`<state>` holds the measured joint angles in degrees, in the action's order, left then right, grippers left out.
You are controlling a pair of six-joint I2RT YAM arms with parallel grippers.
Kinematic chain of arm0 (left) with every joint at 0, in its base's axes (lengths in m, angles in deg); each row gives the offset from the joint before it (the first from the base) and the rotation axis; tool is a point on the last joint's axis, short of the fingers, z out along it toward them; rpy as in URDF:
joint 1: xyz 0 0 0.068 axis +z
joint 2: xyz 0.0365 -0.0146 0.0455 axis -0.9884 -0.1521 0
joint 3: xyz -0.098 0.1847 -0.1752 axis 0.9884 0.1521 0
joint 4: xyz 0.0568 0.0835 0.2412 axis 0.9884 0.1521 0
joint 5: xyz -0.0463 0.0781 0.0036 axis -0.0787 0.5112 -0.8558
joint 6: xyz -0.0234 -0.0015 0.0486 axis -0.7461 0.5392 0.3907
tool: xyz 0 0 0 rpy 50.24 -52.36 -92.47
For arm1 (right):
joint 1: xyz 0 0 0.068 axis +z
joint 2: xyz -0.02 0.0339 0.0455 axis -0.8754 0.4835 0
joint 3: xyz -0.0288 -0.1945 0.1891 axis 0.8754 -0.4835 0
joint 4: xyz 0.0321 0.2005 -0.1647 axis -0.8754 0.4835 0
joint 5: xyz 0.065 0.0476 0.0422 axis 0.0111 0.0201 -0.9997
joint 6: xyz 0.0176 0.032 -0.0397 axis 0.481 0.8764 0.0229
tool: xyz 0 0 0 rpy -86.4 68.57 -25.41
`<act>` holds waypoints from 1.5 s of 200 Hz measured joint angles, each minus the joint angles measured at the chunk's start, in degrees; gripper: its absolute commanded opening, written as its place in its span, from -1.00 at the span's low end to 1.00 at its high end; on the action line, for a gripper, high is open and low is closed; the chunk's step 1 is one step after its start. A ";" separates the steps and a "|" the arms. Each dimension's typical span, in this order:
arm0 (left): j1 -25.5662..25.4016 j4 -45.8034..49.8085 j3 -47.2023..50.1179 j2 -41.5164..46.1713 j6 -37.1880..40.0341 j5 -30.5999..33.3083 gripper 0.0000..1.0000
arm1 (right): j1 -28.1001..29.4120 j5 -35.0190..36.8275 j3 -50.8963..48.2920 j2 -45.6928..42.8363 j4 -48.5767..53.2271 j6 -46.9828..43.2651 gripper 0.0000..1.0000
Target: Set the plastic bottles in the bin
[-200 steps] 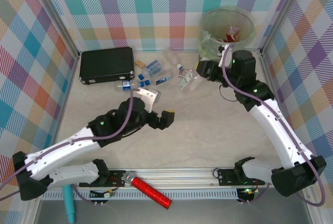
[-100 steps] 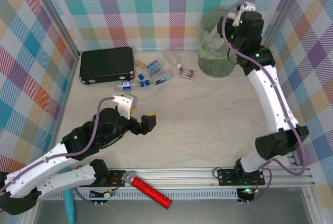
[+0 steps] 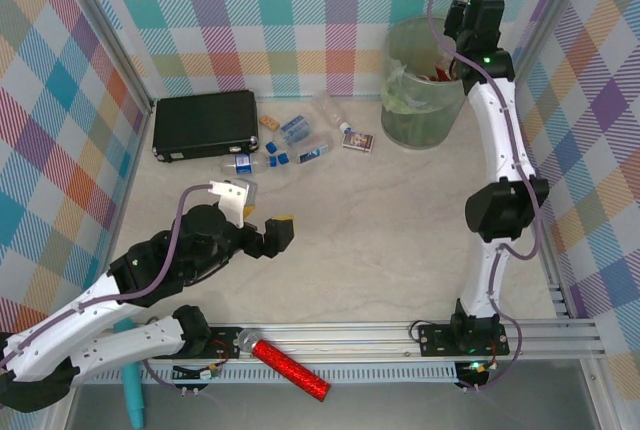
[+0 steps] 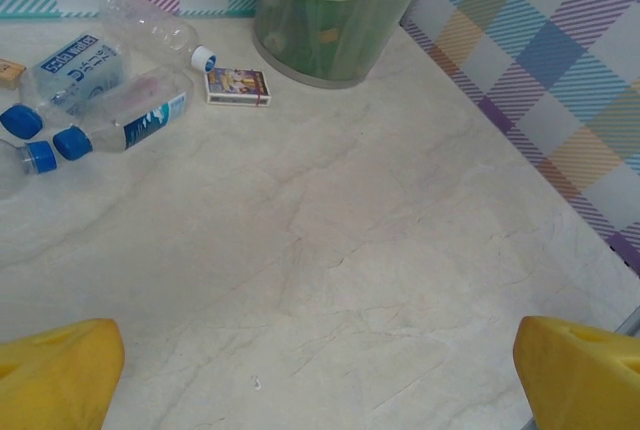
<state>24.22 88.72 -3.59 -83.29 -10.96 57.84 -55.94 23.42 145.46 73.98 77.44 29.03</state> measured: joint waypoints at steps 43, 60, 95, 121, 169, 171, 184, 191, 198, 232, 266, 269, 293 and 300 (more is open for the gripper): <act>0.00 1.53 -4.48 -4.63 0.63 1.86 0.99 | -0.92 0.76 4.70 7.67 -0.26 -1.09 -0.20; 0.00 1.66 -5.09 -5.86 1.44 2.64 0.99 | -0.92 1.14 5.35 9.31 -1.81 -1.73 -0.14; 0.00 1.64 -5.11 -7.30 1.88 3.67 0.99 | -1.49 -0.26 6.67 10.97 -1.92 -2.29 0.18; 0.00 1.64 -5.11 -7.52 2.03 3.80 0.99 | -1.79 -1.86 7.28 11.80 0.35 -2.34 0.18; 0.00 1.18 -5.07 -7.41 2.03 3.78 0.99 | -2.10 -3.23 7.28 11.80 2.62 -2.36 0.27; 0.00 1.18 -5.05 -7.41 2.03 3.78 0.99 | -2.10 -3.28 7.28 11.80 2.73 -2.40 0.28; 0.00 1.18 -4.96 -7.41 2.03 3.76 0.99 | -2.10 -3.41 7.28 11.80 3.15 -2.38 0.39; 0.00 1.20 -4.96 -7.39 2.05 3.78 0.99 | -2.10 -3.45 7.28 11.80 3.39 -2.25 0.43; 0.00 1.20 -4.96 -7.41 2.03 3.76 0.99 | -2.10 -3.54 7.28 11.80 3.63 -2.21 0.44; 0.00 1.20 -4.90 -7.41 2.03 3.80 0.99 | -2.08 -4.24 7.28 11.69 5.31 -2.03 0.47; 0.13 0.59 -4.85 -8.46 2.03 3.82 0.99 | -1.55 -5.62 5.81 9.03 8.33 -0.81 0.51; 0.17 0.44 -4.85 -8.76 2.03 3.80 0.99 | -1.49 -5.70 5.53 8.52 8.59 -0.68 0.51; 0.76 -0.50 -4.85 -12.07 1.97 3.80 0.99 | -0.72 -7.10 1.20 2.58 10.03 0.31 0.57; 1.05 -0.61 -4.85 -13.33 1.79 3.80 0.99 | -0.26 -7.39 -1.01 0.00 10.12 0.48 0.57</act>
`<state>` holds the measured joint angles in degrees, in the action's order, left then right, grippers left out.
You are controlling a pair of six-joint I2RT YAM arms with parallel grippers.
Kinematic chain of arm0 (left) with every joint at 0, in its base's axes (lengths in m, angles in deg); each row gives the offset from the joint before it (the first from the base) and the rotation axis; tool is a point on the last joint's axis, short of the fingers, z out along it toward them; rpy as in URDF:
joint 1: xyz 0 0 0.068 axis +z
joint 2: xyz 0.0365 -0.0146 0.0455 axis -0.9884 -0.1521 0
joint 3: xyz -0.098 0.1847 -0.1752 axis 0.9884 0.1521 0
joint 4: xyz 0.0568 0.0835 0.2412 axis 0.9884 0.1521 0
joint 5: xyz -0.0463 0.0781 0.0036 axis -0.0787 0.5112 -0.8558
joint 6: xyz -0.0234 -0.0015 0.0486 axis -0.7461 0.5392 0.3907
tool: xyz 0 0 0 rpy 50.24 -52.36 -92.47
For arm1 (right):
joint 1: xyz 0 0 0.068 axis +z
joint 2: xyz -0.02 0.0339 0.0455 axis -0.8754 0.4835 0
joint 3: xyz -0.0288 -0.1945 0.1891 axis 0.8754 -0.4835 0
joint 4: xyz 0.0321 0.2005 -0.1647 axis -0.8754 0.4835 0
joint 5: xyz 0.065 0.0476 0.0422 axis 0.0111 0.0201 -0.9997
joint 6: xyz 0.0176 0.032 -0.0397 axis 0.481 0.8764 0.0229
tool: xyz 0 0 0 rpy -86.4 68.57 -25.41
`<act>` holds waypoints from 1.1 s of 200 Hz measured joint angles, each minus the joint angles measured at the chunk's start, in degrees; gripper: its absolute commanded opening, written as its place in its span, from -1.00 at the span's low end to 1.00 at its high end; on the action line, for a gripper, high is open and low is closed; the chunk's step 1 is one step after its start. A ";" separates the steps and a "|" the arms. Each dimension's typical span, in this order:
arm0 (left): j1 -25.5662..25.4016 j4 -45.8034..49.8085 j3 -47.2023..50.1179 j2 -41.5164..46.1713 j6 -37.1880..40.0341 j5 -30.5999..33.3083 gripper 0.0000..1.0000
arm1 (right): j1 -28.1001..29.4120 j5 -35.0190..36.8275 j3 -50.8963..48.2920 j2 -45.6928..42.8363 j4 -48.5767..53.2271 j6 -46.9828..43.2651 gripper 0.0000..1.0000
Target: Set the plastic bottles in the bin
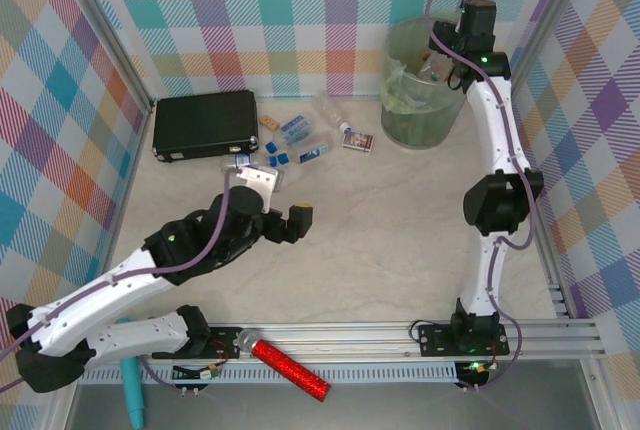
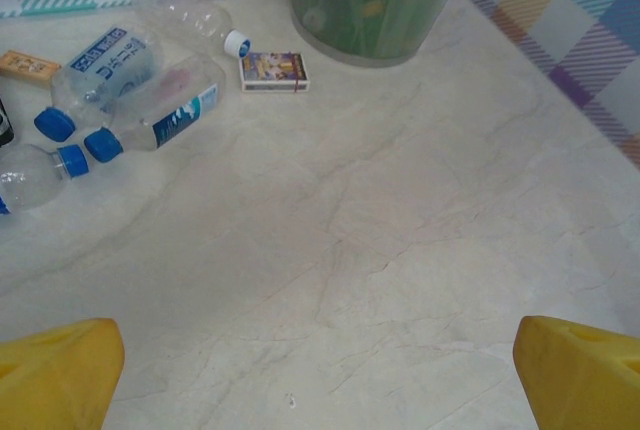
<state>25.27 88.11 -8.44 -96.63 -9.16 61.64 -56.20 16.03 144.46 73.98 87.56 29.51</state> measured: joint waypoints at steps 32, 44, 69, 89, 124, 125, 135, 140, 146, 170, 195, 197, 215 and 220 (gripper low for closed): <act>2.14 -2.40 0.52 -5.31 -0.24 -0.68 0.99 | 2.49 -2.54 -13.46 -12.96 -1.68 0.98 0.69; 3.30 -3.30 0.81 -7.13 -0.31 -1.55 0.99 | 3.43 -3.54 -19.34 -17.81 -2.86 1.90 0.76; 6.19 -5.73 1.07 -10.64 -0.44 -3.61 0.99 | 4.52 -5.99 -33.35 -27.28 -6.78 3.96 0.98; 8.57 -7.45 1.09 -13.38 -0.42 -5.11 0.99 | 4.74 -7.87 -45.53 -34.40 -9.84 6.19 0.98; 13.14 -10.67 1.09 -18.67 -0.42 -7.41 0.99 | 5.42 -10.86 -61.42 -43.74 -13.22 9.94 0.98; 13.22 -10.69 1.07 -18.80 -0.42 -7.45 0.99 | 5.46 -10.91 -61.72 -43.91 -13.33 10.01 0.98; 14.34 -11.17 0.98 -20.90 -0.37 -7.74 0.99 | 5.81 -11.85 -65.61 -46.62 -14.19 11.10 0.98; 14.88 -11.47 0.87 -22.08 -0.22 -7.78 0.99 | 6.05 -12.31 -67.69 -48.06 -15.02 11.72 0.98; 15.43 -11.65 0.57 -23.63 -0.15 -7.80 0.99 | 6.19 -12.92 -70.03 -49.72 -15.93 12.41 0.98; 17.73 -11.93 -1.70 -30.16 0.46 -8.02 0.99 | 6.84 -15.63 -79.52 -56.19 -19.74 15.15 0.98; 20.87 -12.02 -5.81 -36.61 1.20 -8.39 0.99 | 7.32 -18.84 -87.25 -59.82 -23.61 17.16 0.98; 21.14 -12.11 -6.23 -37.18 1.31 -8.39 0.99 | 7.37 -19.10 -87.84 -60.06 -23.91 17.22 0.98; 22.88 -12.20 -9.62 -40.85 1.57 -8.98 1.00 | 7.58 -21.18 -92.02 -61.13 -26.67 18.29 0.98; 23.39 -12.37 -10.82 -42.05 1.77 -9.29 0.99 | 7.63 -21.77 -93.15 -61.33 -27.69 18.56 0.98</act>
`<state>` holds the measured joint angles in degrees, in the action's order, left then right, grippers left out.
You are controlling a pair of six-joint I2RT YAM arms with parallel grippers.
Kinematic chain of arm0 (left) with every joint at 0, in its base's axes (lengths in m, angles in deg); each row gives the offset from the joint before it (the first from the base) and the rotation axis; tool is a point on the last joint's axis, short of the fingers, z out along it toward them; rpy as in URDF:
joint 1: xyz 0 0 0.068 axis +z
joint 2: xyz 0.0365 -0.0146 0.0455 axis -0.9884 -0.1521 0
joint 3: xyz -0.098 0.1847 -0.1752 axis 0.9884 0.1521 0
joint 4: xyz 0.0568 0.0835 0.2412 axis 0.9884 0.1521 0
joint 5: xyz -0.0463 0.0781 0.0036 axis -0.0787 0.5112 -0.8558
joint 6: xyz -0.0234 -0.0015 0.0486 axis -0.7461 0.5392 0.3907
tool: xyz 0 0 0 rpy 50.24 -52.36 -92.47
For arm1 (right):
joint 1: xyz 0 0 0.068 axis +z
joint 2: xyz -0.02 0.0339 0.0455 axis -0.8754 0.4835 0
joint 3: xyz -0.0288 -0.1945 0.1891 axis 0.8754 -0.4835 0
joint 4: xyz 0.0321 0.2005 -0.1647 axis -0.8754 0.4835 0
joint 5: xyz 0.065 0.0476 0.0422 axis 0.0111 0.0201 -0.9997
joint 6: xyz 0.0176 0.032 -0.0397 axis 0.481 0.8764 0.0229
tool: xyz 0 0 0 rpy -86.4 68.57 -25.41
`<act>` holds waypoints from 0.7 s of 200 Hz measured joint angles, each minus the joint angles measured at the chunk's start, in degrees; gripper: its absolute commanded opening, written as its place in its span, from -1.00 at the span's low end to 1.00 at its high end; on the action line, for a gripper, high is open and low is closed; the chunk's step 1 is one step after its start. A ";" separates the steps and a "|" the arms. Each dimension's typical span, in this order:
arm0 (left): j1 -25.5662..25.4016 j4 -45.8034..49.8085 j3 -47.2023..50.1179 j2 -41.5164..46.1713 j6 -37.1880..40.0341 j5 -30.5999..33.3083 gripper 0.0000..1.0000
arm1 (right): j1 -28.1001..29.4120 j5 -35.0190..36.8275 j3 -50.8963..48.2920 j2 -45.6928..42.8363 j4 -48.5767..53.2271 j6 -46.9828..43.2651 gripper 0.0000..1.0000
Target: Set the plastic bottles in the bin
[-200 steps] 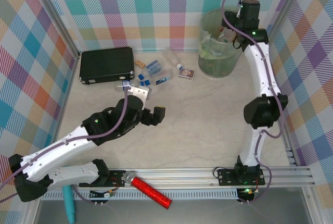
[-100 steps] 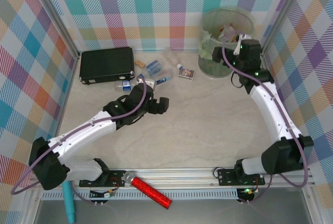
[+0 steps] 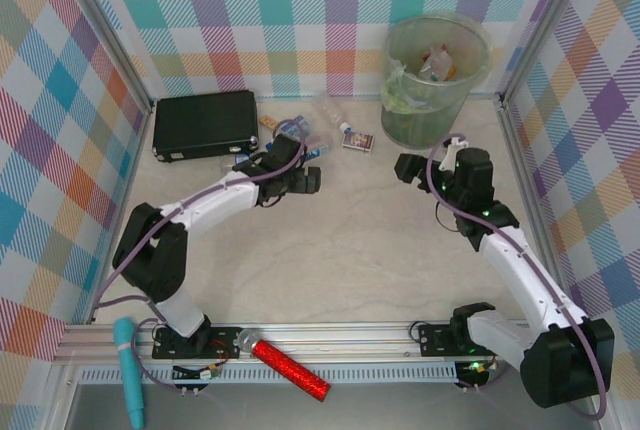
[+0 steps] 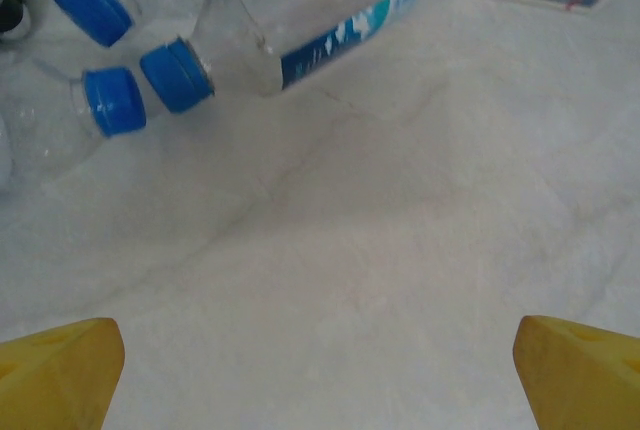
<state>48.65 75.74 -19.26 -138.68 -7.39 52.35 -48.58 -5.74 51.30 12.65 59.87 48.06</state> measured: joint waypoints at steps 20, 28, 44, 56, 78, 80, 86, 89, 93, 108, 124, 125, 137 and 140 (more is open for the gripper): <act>1.49 0.00 -5.14 -4.59 1.40 -0.96 0.99 | 0.28 -2.34 -5.05 -0.52 -4.92 1.70 0.98; 1.97 0.11 -7.37 -6.49 2.05 -1.16 0.99 | 0.37 -3.30 -7.10 -0.57 -6.80 2.60 0.98; 2.78 0.42 -12.20 -10.49 3.43 -1.51 0.99 | 0.72 -4.44 -10.51 -0.57 -9.38 3.65 0.98; 3.21 0.50 -15.08 -12.90 4.42 -1.77 0.99 | 0.90 -4.81 -12.66 -0.57 -11.54 4.39 0.98; 4.04 0.87 -19.80 -17.11 6.21 -1.99 0.99 | 1.07 -5.25 -15.30 -0.63 -14.88 5.40 0.98; 4.11 0.90 -20.13 -17.35 6.34 -1.99 0.99 | 1.07 -5.29 -15.50 -0.63 -15.17 5.49 0.98; 4.33 0.90 -21.42 -18.64 6.95 -1.99 0.99 | 1.07 -5.38 -15.80 -0.68 -15.61 5.75 0.98; 4.44 0.87 -21.97 -19.12 7.13 -1.95 0.99 | 1.09 -5.42 -15.91 -0.72 -15.89 5.86 0.98; 4.59 0.92 -22.73 -19.93 7.37 -1.99 0.99 | 1.16 -5.62 -16.00 -0.76 -16.15 5.99 0.98; 5.11 1.14 -25.07 -22.60 8.33 -2.05 0.99 | 1.51 -6.05 -16.13 -1.27 -17.44 6.60 0.98; 5.66 2.38 -27.80 -25.59 8.87 -2.36 0.99 | 2.19 -6.49 -16.15 -2.25 -18.56 7.06 0.98; 5.68 2.40 -27.91 -25.75 8.90 -2.36 0.99 | 2.25 -6.56 -16.15 -2.34 -18.62 7.08 0.98; 5.92 3.17 -29.92 -28.02 9.25 -2.38 0.99 | 2.58 -6.91 -16.15 -2.67 -19.15 7.28 0.98; 5.92 3.43 -30.34 -28.46 9.27 -2.38 0.99 | 2.58 -7.04 -16.15 -2.67 -19.28 7.39 0.98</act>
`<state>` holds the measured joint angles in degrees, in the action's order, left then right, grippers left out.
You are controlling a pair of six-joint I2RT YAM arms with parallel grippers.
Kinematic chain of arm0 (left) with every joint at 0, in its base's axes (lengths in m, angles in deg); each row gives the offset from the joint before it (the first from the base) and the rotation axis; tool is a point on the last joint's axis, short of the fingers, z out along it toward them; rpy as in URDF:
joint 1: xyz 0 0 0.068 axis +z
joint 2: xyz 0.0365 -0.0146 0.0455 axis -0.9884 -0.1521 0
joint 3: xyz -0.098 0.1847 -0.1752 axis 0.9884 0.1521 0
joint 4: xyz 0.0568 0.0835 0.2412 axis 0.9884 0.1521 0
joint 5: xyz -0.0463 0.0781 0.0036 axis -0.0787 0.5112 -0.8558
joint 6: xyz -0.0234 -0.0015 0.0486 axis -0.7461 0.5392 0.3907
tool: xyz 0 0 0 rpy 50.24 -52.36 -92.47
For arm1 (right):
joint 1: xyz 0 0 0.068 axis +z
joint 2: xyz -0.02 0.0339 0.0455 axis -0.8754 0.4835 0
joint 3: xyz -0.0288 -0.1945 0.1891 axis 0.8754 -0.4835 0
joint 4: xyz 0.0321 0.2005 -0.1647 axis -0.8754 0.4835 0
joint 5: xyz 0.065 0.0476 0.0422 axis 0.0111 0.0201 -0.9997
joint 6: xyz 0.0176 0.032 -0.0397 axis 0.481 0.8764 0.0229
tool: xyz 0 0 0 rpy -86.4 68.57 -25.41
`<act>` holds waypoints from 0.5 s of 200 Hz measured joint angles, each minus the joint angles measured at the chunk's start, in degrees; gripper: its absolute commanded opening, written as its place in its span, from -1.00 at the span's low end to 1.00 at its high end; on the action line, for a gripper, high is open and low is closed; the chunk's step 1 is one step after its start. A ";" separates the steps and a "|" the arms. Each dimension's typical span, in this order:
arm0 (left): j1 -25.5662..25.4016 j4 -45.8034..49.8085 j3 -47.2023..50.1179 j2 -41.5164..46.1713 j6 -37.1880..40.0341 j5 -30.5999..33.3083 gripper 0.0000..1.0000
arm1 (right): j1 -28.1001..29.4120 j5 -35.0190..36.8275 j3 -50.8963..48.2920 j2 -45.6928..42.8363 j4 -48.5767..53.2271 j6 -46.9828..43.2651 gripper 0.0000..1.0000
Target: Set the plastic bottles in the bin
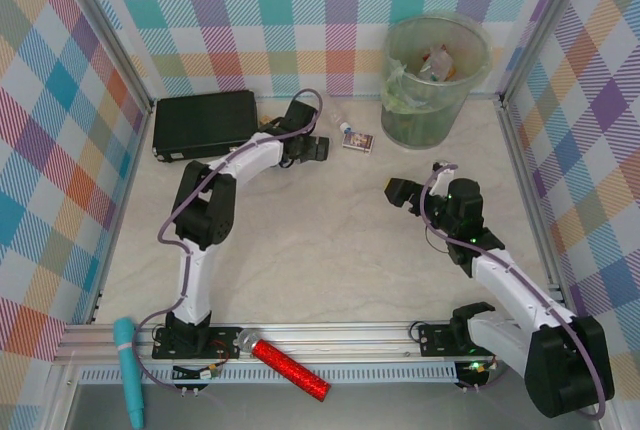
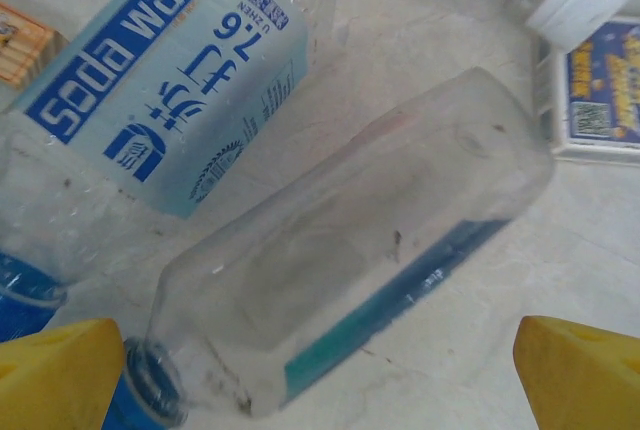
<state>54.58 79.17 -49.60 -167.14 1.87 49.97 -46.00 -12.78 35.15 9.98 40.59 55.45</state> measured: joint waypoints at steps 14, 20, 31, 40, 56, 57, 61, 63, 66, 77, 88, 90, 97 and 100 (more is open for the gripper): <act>0.17 0.74 -1.18 -1.66 0.35 0.00 0.99 | 0.24 -0.44 0.00 0.00 -0.24 0.26 0.98; 0.20 1.22 -1.46 -2.19 0.46 -0.02 0.99 | 0.37 -0.66 -0.02 0.00 -0.24 0.31 0.98; 0.20 1.88 -1.81 -2.69 0.63 -0.02 0.99 | 0.46 -0.92 -0.02 0.00 -0.24 0.52 0.98; 0.20 2.32 -1.92 -2.93 0.66 -0.07 0.99 | 0.61 -1.11 -0.02 -0.04 -0.24 0.76 0.98; 0.20 3.13 -2.23 -3.10 0.61 -0.87 0.97 | 0.70 -1.27 -0.04 -0.44 -0.20 1.14 0.98; 0.20 3.26 -2.25 -3.10 0.61 -0.98 0.96 | 0.70 -1.27 -0.04 -0.50 -0.20 1.16 0.98; 0.20 3.39 -2.25 -3.10 0.59 -1.25 0.95 | 0.70 -1.27 -0.04 -0.70 -0.20 1.16 0.98; 0.20 3.45 -2.25 -3.10 0.61 -1.44 0.95 | 0.70 -1.27 -0.04 -0.81 -0.20 1.18 0.98; 0.20 3.50 -2.25 -3.10 0.57 -1.77 0.95 | 0.70 -1.27 -0.04 -1.03 -0.20 1.22 0.98; 0.07 3.50 -2.23 -3.08 0.59 -2.84 0.95 | 0.70 -1.27 -0.04 -1.75 -0.17 1.31 0.98; -0.31 3.28 -1.62 -2.95 0.59 -3.72 0.95 | 0.70 -1.22 -0.04 -2.40 -0.17 1.33 0.98; -0.33 3.23 -1.49 -2.91 0.57 -3.87 0.95 | 0.70 -1.25 -0.04 -2.51 -0.17 1.33 0.98; -0.52 3.26 -0.66 -2.56 0.57 -4.17 0.94 | 0.70 -1.22 -0.04 -2.82 -0.15 1.31 0.98; -0.61 3.28 -0.24 -2.38 0.55 -4.33 0.93 | 0.70 -1.18 -0.04 -2.91 -0.15 1.31 0.98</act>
<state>53.96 82.45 -49.84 -169.52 2.42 45.64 -45.30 -13.96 35.11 7.08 40.44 56.76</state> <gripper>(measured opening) 0.972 0.990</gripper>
